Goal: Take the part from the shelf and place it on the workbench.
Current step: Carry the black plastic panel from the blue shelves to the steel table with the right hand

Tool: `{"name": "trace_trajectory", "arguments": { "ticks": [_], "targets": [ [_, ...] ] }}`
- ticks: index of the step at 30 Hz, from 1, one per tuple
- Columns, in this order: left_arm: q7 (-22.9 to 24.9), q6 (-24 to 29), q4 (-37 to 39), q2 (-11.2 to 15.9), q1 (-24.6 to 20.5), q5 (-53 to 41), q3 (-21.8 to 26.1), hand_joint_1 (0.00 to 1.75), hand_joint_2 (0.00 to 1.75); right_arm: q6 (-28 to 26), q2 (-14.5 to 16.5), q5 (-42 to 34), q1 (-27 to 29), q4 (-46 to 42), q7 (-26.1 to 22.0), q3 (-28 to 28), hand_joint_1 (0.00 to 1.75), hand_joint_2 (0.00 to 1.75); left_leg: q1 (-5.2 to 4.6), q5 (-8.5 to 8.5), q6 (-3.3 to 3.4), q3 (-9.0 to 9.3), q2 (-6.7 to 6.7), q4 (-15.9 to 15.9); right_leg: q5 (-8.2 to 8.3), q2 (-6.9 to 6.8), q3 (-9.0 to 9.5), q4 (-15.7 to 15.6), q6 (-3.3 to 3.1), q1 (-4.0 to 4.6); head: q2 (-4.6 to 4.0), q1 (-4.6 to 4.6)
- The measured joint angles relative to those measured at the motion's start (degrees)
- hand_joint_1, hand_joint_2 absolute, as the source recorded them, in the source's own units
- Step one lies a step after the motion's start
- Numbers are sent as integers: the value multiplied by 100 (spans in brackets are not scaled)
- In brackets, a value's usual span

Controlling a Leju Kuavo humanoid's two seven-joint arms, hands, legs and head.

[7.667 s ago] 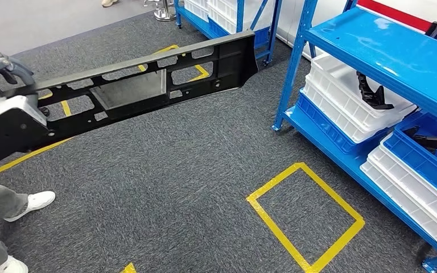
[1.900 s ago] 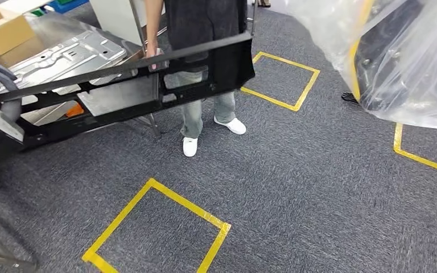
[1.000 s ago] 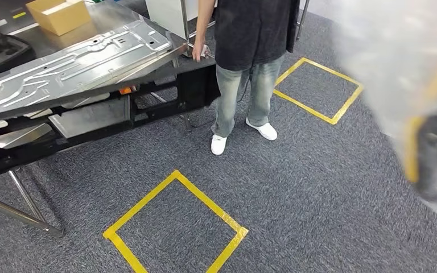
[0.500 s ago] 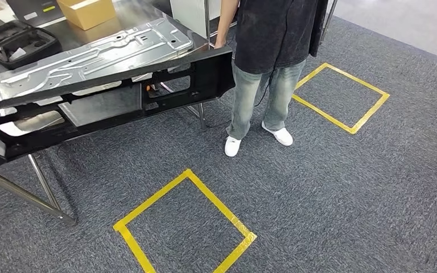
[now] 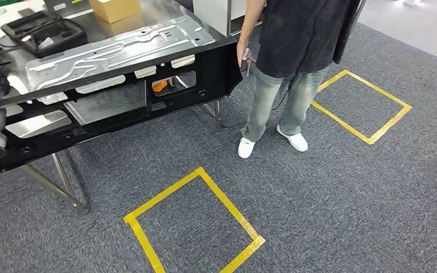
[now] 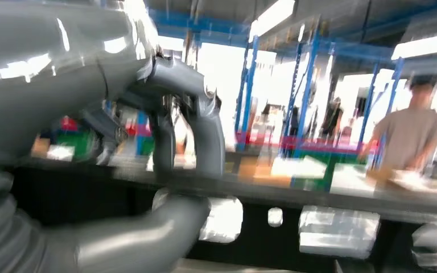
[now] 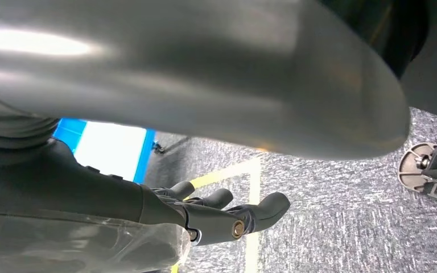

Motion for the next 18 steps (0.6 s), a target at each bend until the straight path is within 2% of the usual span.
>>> {"name": "trace_trajectory", "arguments": {
  "ticks": [2, 4, 5, 6, 7, 8, 9, 11, 12, 13, 15, 17, 18],
  "targets": [
    [46, 15, 7, -8, -31, -29, -25, 175, 175, 0, -2, 0, -6, -1, 0, 0, 0, 0, 19, 23, 77, 18, -63, -24, -198, 110, -113, 293, 42, -10, 0, 2],
    [77, 40, 14, -26, -50, -69, -50, 175, 175, 0, -4, 1, 3, -1, 0, 0, 0, 0, 18, 23, 125, 22, -123, -26, -572, 254, -479, 1051, 52, -8, 0, 4],
    [87, 50, 18, -38, -47, -88, -74, 175, 175, 0, -4, 1, 9, -1, 0, 0, 0, 0, 11, 20, 135, 22, -159, -25, -716, 281, -687, 1450, 54, -4, 0, 5],
    [96, 56, 24, -46, -43, -103, -102, 175, 175, 0, -4, 2, 13, -1, 0, 0, 0, 0, 5, 17, 138, 25, -204, -24, -759, 292, -830, 1697, 55, -1, 0, 5],
    [101, 58, 30, -55, -40, -114, -126, 175, 175, 0, -5, 2, 16, -1, 0, 0, 0, 0, 0, 14, 139, 31, -252, -22, -685, 298, -868, 1720, 50, -1, 0, 5],
    [102, 60, 36, -63, -40, -119, -144, 175, 175, 0, -6, 3, 17, -1, 0, 0, 0, 0, -2, 10, 135, 40, -299, -20, -506, 311, -787, 1497, 42, -2, 0, 5],
    [103, 62, 40, -72, -42, -120, -154, 175, 175, 0, -8, 3, 18, 0, 0, 0, 0, 0, 0, 2, 126, 50, -348, -16, -275, 353, -618, 1104, 30, -6, 0, 5],
    [108, 69, 50, -92, -54, -126, -171, 175, 175, 0, -13, 4, 19, 1, 0, 0, 0, 0, -20, -24, 89, 42, -439, 12, 33, 530, -285, 360, 2, -27, 0, 2],
    [111, 74, 57, -101, -63, -130, -183, 175, 175, 0, -14, 4, 20, 1, -1, 0, 0, 0, -26, -31, 66, 29, -481, 23, 87, 592, -199, 162, -11, -32, 0, -1],
    [115, 79, 67, -107, -72, -134, -195, 175, 175, 0, -15, 4, 19, 1, -1, 0, 0, 0, -29, -32, 40, 14, -516, 27, 81, 617, -170, 91, -30, -28, 0, -3],
    [119, 92, 82, -110, -88, -145, -209, 175, 175, -2, -13, 4, 13, 1, -1, 0, 0, 0, -9, -37, -9, -4, -542, 32, 87, 538, -164, 73, -83, -25, 0, -3],
    [120, 109, 90, -110, -126, -164, -216, 175, 175, -7, -19, 5, 7, 1, 10, 0, 0, 0, -1, -184, -71, -115, -408, 274, 93, 461, -148, 58, -139, -41, 0, -9],
    [120, 118, 92, -111, -144, -177, -224, 175, 175, -9, -22, 5, 8, 1, 15, 0, 0, 0, 5, -333, -105, -256, -312, 573, 89, 419, -142, 56, -157, -41, 0, -12]
  ]
}}
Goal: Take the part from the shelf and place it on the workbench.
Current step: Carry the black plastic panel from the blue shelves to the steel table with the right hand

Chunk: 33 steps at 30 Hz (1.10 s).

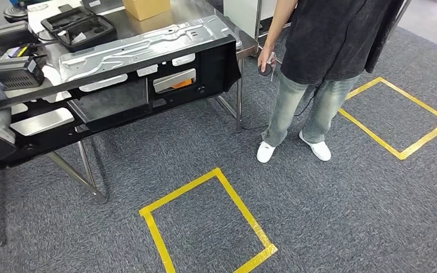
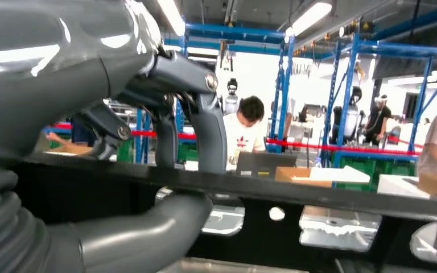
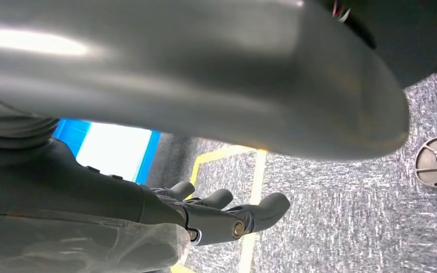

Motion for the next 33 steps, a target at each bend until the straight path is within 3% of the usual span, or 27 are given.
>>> {"name": "trace_trajectory", "arguments": {
  "ticks": [2, 3, 4, 5, 7, 9, 10, 12, 14, 17, 18, 19, 20, 22, 24, 25, 28, 33],
  "targets": [
    [0, 13, 10, -7, -22, -33, -37, 175, 175, 0, -3, 1, 7, 0, 3, 0, 0, 0, 14, -317, -50, -379, 98, 786, -12, -86, 4, 1, -24, 11, 0, -4],
    [-1, 20, 20, -13, -22, -50, -60, 175, 175, 0, -3, 1, 10, 0, 3, 0, 0, 0, 18, -388, -58, -525, 108, 1063, -19, -132, 6, 2, -26, 16, 0, -4],
    [-1, 30, 30, -20, -21, -67, -79, 175, 175, 0, -3, 1, 11, 0, 3, 0, 0, 0, 20, -356, -52, -569, 113, 1129, -25, -173, 11, 2, -26, 21, 0, -5],
    [-2, 45, 38, -25, -22, -82, -91, 175, 175, -1, -3, -1, 11, 0, 3, 0, 0, 0, 16, -230, -37, -500, 125, 965, -33, -215, 21, 2, -25, 25, 0, -5],
    [-2, 81, 45, -30, -36, -109, -96, 175, 175, -2, -1, -4, 10, 0, 3, 0, 0, 0, -13, 131, 18, -112, 256, 165, -53, -285, 55, 1, -11, 34, 0, -4],
    [-2, 102, 47, -36, -59, -124, -96, 175, 175, -2, 1, -5, 8, 0, 3, 0, 0, 0, -80, 305, 79, 174, 400, -432, -78, -344, 77, 3, 25, 56, 0, -2],
    [-2, 104, 49, -40, -65, -127, -100, 175, 175, -2, 1, -5, 8, 0, 3, 0, 0, 0, -110, 302, 105, 213, 424, -528, -88, -374, 85, -1, 45, 64, 0, -1],
    [-3, 106, 53, -46, -63, -128, -113, 175, 175, -1, 2, -5, 5, 0, 3, 0, 0, 0, -109, 318, 157, 229, 344, -557, -113, -426, 109, -11, 93, 69, 0, 2],
    [-4, 106, 59, -51, -65, -130, -123, 175, 175, 0, 2, -5, 1, 0, 3, 0, 0, 0, -75, 346, 214, 268, 277, -589, -247, -342, 60, 157, 146, 67, 0, 5],
    [-7, 106, 73, -70, -58, -131, -154, 175, 175, -1, 1, -5, 13, 0, 2, 0, 0, 0, -61, 360, 274, 283, 184, -598, -737, -154, -441, 1190, 175, 63, 0, 10],
    [-7, 106, 79, -77, -51, -131, -175, 175, 175, -1, 1, -6, 19, 0, 2, 0, 0, 0, -63, 357, 281, 284, 150, -598, -824, -138, -617, 1509, 178, 63, 0, 10],
    [-7, 106, 85, -82, -43, -130, -194, 175, 175, -1, 1, -10, 24, 0, 2, 0, 0, 0, -64, 353, 284, 288, 115, -596, -804, -134, -707, 1640, 179, 62, 0, 10],
    [-9, 106, 90, -86, -34, -129, -209, 175, 175, 0, 1, -19, 28, 0, 2, 0, 0, 0, -63, 347, 284, 297, 84, -594, -674, -134, -688, 1540, 176, 61, 0, 10],
    [-21, 106, 93, -94, -25, -126, -219, 175, 175, 0, -1, -49, 28, 0, 2, -1, 0, 0, -58, 327, 266, 323, 29, -588, -251, -110, -383, 810, 162, 57, 0, 10],
    [-39, 106, 95, -98, -26, -120, -219, 175, 175, 0, -3, -71, 25, 0, 1, -2, 0, 0, -73, 300, 222, 328, -15, -570, 2, -68, -90, 153, 132, 54, 0, 7],
    [-47, 106, 97, -99, -27, -117, -219, 175, 175, 0, -2, -74, 23, 0, 1, -2, 0, 0, -85, 285, 219, 324, -25, -562, 32, -51, -29, 9, 119, 54, 0, 5],
    [-73, 106, 105, -103, -29, -110, -218, 175, 175, -19, 3, -75, 17, 0, 1, -2, 0, 0, -86, 273, 253, 327, -23, -563, 34, -51, -20, -23, 102, 75, 0, 2],
    [-89, 105, 122, -109, -32, -93, -218, 175, 175, -46, 3, -75, 17, 0, 3, -2, 0, 0, -62, 290, 225, 345, -16, -602, 30, -45, -22, -22, 61, 108, 0, 2]
  ]
}}
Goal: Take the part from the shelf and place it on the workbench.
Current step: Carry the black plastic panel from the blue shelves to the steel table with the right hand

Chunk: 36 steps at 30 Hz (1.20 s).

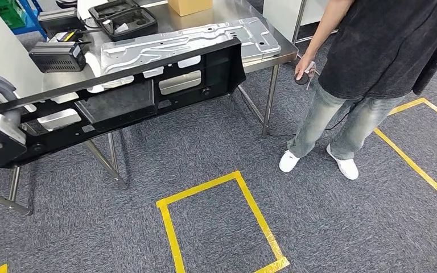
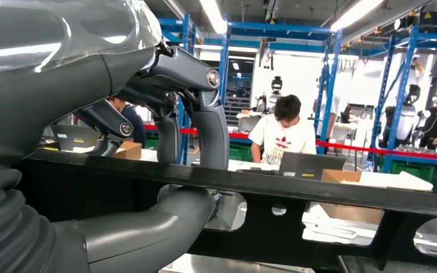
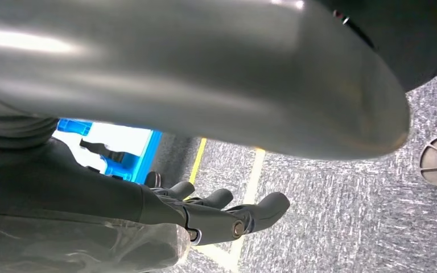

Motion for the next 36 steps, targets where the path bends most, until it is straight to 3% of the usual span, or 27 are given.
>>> {"name": "trace_trajectory", "arguments": {
  "ticks": [6, 11, 20, 24, 26, 29, 30, 31, 32, 34, 36],
  "targets": [
    [-11, -19, 18, -2, -1, 50, -1, 175, 175, 0, -2, 4, -2, 0, 0, 0, 0, 0, 22, 2, -95, 1, 0, -12, -9, 0, 0, 3, -27, 23, 0, 0],
    [-16, -44, 19, -5, -18, 69, -3, 175, 175, 0, -2, 5, -1, 0, -1, 0, 0, 0, 21, 3, -106, -2, 0, -12, -7, -1, 1, 3, -32, 24, 0, 0],
    [-17, -85, 19, -28, -54, 91, -8, 175, 175, 0, 16, 2, -2, 0, -1, 0, 0, 0, -7, -20, -69, -15, -1, 32, 2, -4, 4, -5, -16, -12, 0, 0],
    [-18, -121, 20, -33, -96, 129, -10, 175, 175, 0, 22, 0, -12, 0, 0, 0, 0, 0, 7, -9, -22, 15, 2, -26, -3, -7, 26, -16, 31, -17, 0, 0],
    [-21, -141, 21, -38, -138, 150, -10, 175, 175, 0, 20, -1, -19, 0, 0, 0, 0, 0, 59, 27, 9, 91, 11, -127, -151, -9, -62, 223, 77, -10, 0, 4],
    [-25, -156, 22, -54, -161, 157, -32, 175, 175, 0, 18, -1, -15, 0, -2, 0, 0, 0, 101, 30, 14, 132, 16, -159, -624, -11, -612, 1286, 152, -49, 0, 11],
    [-25, -160, 23, -58, -156, 157, -50, 175, 175, 0, 17, 0, -12, 0, -2, 0, 0, 0, 114, 20, 2, 138, 12, -158, -676, -11, -763, 1535, 181, -74, 0, 11],
    [-25, -163, 24, -60, -153, 157, -71, 175, 175, 1, 17, 0, -9, 0, -2, 0, 0, 0, 136, 3, -21, 149, 5, -155, -615, -11, -810, 1569, 212, -101, 0, 11],
    [-25, -167, 24, -61, -150, 157, -90, 175, 175, 1, 16, 0, -7, 0, -2, 0, 0, 0, 163, -22, -55, 169, -2, -148, -448, -11, -732, 1365, 249, -131, 0, 12],
    [-25, -169, 24, -64, -154, 157, -110, 175, 175, 2, 20, 0, -6, 0, 0, 0, 0, 0, 212, -99, -156, 212, -15, -111, -59, 7, -349, 568, 336, -192, 0, 13],
    [-27, -167, 27, -72, -167, 158, -116, 175, 175, 1, 31, -4, -5, 0, -3, 0, 0, 0, 219, -174, -252, 223, -29, -69, 69, 51, -105, 79, 300, -212, 0, 9]
  ]
}}
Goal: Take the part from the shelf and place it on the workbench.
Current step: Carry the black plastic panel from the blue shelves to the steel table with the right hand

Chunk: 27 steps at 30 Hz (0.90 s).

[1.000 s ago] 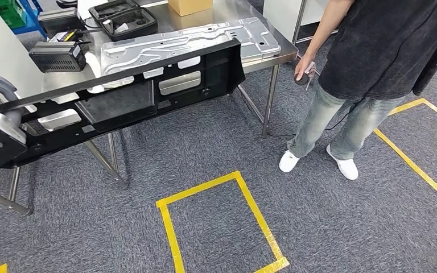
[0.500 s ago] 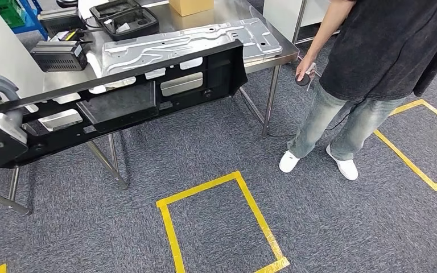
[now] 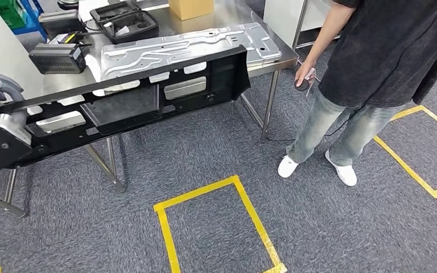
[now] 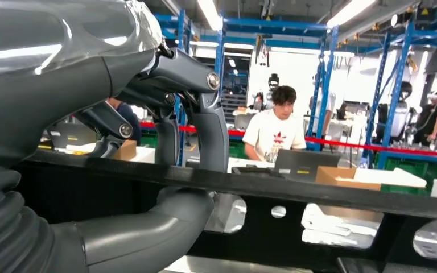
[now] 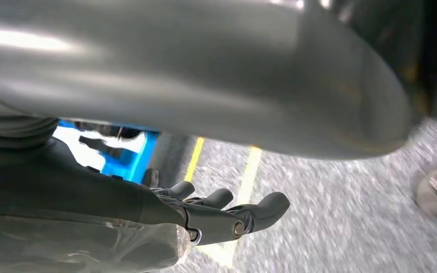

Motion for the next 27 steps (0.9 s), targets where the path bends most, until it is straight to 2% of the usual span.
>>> {"name": "trace_trajectory", "arguments": {
  "ticks": [3, 5, 6, 8, 9, 10, 11, 13, 14, 15, 17, 19, 20, 22, 24, 25, 26, 27],
  "targets": [
    [-8, 10, 6, -10, -11, 3, -5, 175, 175, -1, -7, -8, -5, 0, -1, 0, 0, 0, 13, -52, -58, 19, -7, -24, -80, 8, 36, -35, -194, 29, 0, -2],
    [-10, 20, 8, -10, -22, 9, -4, 175, 175, -1, -10, -10, -6, 0, 17, 0, 0, 0, 28, -159, -81, -81, 79, 224, -129, -4, 96, -40, -287, 37, 0, -4],
    [-12, 25, 8, -9, -31, 13, -3, 175, 175, -1, -10, -11, -5, 0, 26, 0, 0, 0, 21, -268, -88, -251, 130, 552, -160, -15, 136, -43, -326, 44, 0, -6],
    [-15, 31, 8, -10, -41, 21, -7, 175, 175, -1, -10, -11, 1, 0, 29, 0, 0, 0, -7, -516, -87, -784, 184, 1454, -241, -34, 221, -44, -376, 71, 0, -6],
    [-15, 32, 9, -11, -39, 25, -12, 175, 175, -1, -11, -12, 5, 0, 29, 0, 0, 0, -19, -563, -73, -1027, 188, 1791, -286, -43, 272, -44, -389, 90, 0, -6],
    [-15, 33, 11, -11, -36, 30, -18, 175, 175, -1, -11, -13, 10, 0, 29, 0, 0, 0, -37, -491, -43, -1172, 191, 1908, -337, -47, 336, -44, -397, 111, 0, -5],
    [-15, 34, 13, -11, -38, 33, -22, 175, 175, -1, -11, -13, 14, 0, 32, 0, 0, 0, -64, -294, 8, -1190, 192, 1771, -392, -51, 414, -46, -402, 132, 0, -5],
    [-16, 41, 16, -10, -58, 37, -23, 175, 175, -1, -5, -14, 18, 0, 40, 0, 0, 0, -162, 266, 177, -956, 217, 991, -508, -58, 582, -61, -405, 161, 0, -3],
    [-17, 46, 19, -10, -69, 39, -23, 175, 175, -6, 3, -16, 18, 0, 44, 0, 0, 0, -218, 448, 266, -815, 244, 628, -558, -67, 644, -74, -395, 174, 0, -3],
    [-21, 51, 21, -8, -85, 42, -21, 175, 175, -12, 11, -19, 16, 0, 44, -1, 0, 0, -271, 523, 340, -713, 262, 373, -594, -81, 682, -98, -374, 172, 0, -3],
    [-30, 56, 27, -3, -105, 49, -11, 175, 175, -23, 29, -26, 9, 0, 44, -1, 0, 0, -327, 465, 422, -609, 255, 165, -581, -124, 752, -140, -309, 164, 0, -6],
    [-41, 59, 31, -1, -115, 55, -1, 175, 175, -23, 37, -29, 6, 0, 48, 0, 0, 0, -299, 428, 440, -434, 214, -6, -529, -149, 784, -64, -249, 160, -1, -3],
    [-45, 61, 33, -2, -124, 58, 0, 175, 175, -23, 37, -28, 3, 0, 50, 0, 0, 0, -278, 411, 442, -323, 204, -78, -524, -147, 716, 105, -227, 161, -1, 2],
    [-49, 63, 36, -5, -143, 61, 1, 175, 175, -23, 34, -27, -3, 0, 38, -1, 0, 0, -254, 348, 433, -149, 187, -163, -649, -131, 343, 727, -204, 156, -2, 9],
    [-49, 62, 36, -8, -141, 72, -3, 175, 175, -23, 29, -27, 3, 0, 8, -1, 0, 0, -250, 231, 419, -26, 163, -173, -924, -126, -164, 1308, -177, 151, -2, 8],
    [-46, 61, 36, -9, -136, 79, -7, 175, 175, -23, 27, -27, 13, 0, 1, -1, 0, 0, -247, 159, 408, 54, 151, -172, -1012, -125, -335, 1395, -162, 148, -2, 8],
    [-40, 61, 36, -9, -133, 87, -9, 175, 175, -23, 26, -27, 27, 0, 5, 0, 0, 0, -243, 84, 395, 148, 141, -171, -994, -125, -420, 1305, -151, 144, -2, 8],
    [-28, 61, 36, -9, -133, 93, -11, 175, 175, -23, 25, -27, 42, 0, 12, 0, 0, 0, -238, 0, 379, 259, 137, -171, -832, -125, -421, 1047, -144, 138, -2, 8]
  ]
}}
